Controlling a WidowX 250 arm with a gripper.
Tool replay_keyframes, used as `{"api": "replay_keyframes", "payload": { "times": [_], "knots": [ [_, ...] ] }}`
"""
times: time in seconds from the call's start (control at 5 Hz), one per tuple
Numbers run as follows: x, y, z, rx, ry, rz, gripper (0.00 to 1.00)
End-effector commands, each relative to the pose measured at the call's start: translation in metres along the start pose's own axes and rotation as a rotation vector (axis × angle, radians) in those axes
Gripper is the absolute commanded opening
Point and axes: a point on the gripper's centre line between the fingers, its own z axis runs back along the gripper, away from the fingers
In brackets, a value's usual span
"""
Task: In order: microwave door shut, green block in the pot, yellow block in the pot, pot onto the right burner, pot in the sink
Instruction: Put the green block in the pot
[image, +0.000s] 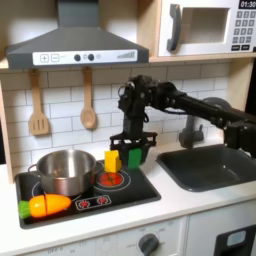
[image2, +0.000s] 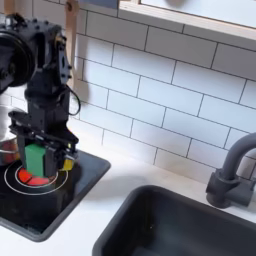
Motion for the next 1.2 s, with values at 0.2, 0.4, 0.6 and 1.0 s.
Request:
{"api": "replay_keyframes", "payload": {
  "times": [0.2,0.4,0.6,1.0],
  "knots": [
    [0.005,0.053,0.031,0.083,-0.091,0.114,0.0],
    [0.009,0.071,0.028,0.102,-0.09,0.132,0.0],
    [0.019,0.094,0.027,0.133,-0.113,0.143,0.0],
    [0.03,0.118,0.021,0.146,-0.119,0.162,0.0]
  ]
}}
